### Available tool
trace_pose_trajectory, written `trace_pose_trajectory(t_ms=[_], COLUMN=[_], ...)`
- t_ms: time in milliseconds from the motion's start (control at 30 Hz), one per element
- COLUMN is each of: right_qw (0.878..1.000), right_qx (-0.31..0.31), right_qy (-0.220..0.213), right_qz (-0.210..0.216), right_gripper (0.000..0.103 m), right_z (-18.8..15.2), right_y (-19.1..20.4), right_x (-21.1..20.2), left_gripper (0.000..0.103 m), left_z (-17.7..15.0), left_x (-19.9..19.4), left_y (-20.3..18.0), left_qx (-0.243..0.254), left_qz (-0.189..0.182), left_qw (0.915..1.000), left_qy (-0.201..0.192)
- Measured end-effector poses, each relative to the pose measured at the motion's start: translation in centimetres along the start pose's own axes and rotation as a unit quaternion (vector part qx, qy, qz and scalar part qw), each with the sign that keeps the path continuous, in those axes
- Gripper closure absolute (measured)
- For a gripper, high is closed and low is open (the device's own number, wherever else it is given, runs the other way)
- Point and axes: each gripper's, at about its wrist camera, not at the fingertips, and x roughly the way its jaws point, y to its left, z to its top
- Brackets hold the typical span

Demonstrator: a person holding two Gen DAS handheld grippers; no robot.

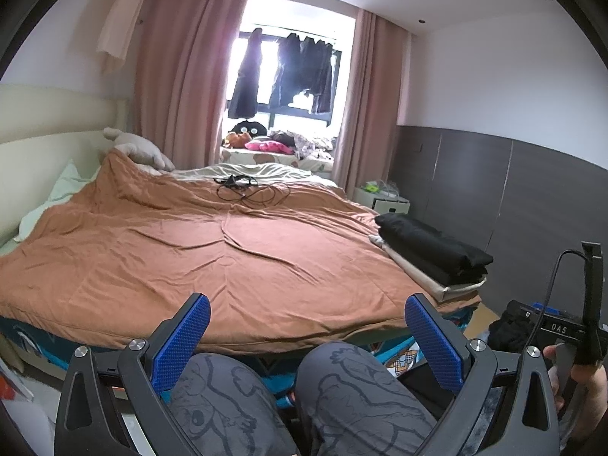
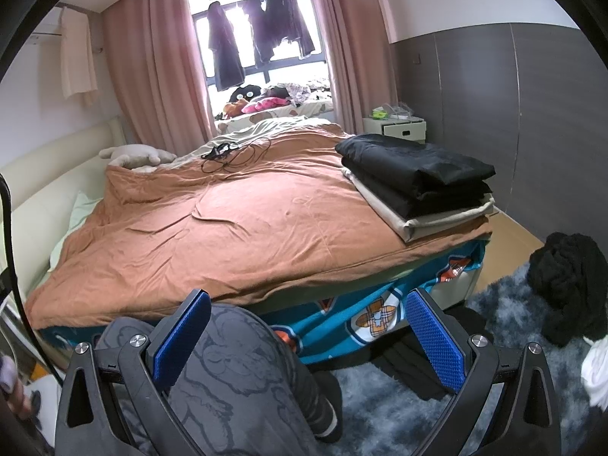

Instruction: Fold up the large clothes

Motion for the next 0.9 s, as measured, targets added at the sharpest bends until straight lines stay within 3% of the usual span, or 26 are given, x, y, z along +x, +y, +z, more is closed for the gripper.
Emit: trace_pose_trajectory(t_ms=[900], right_qw=[1.000], right_qx=[0.004], right_qy=[0.003], right_qz=[-0.002], right_gripper=[0.000], right_z=[-0.43], right_y=[-0.15], right_x=[-0.35], left_gripper=[0.000], left_z=[-0.53], left_x=[-0.58], left_y=[0.23], left_qx=[0.002], left_qz=[-0.006], left_qw=[1.0000], left_qy=[0.002])
